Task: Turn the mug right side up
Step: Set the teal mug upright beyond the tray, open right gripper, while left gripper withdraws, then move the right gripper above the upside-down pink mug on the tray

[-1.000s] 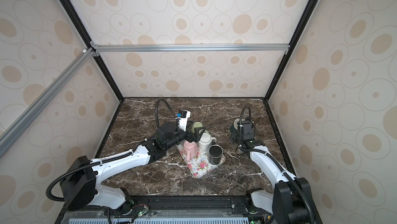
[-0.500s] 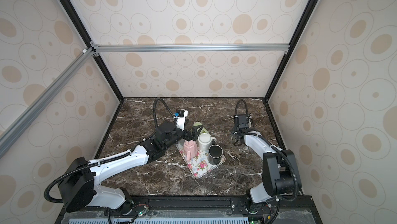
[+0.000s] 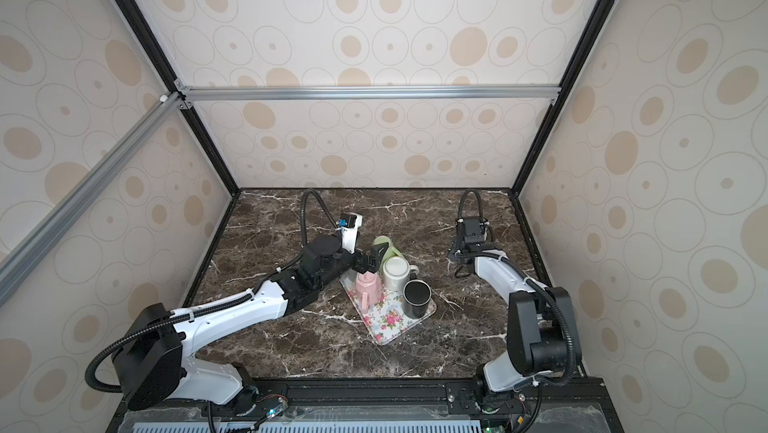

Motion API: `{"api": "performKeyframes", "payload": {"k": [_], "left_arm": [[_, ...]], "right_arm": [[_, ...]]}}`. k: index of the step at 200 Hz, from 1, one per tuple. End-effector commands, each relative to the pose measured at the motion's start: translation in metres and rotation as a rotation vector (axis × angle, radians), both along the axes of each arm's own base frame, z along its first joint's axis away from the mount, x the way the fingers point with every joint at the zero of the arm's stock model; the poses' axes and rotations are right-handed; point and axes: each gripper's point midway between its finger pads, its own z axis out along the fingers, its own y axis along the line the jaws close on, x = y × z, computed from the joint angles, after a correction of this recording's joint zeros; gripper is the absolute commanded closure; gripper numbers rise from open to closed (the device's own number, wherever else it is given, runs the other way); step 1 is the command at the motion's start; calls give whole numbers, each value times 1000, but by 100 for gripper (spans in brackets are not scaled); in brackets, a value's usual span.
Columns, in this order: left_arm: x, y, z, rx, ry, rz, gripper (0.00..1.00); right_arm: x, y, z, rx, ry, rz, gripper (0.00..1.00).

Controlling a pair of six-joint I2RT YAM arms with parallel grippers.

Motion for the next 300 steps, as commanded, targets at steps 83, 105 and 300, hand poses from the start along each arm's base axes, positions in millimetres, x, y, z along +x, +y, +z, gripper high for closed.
{"api": "performKeyframes", "payload": {"k": [83, 105, 300], "left_arm": [[-4, 4, -7, 5, 64, -14, 2], [-13, 9, -21, -2, 100, -19, 2], [-53, 55, -81, -67, 193, 37, 2]], "right_arm": [[-38, 21, 35, 92, -1, 131, 20], [-45, 41, 31, 180, -24, 220, 20], [-142, 147, 59, 162, 8, 482, 25]]}}
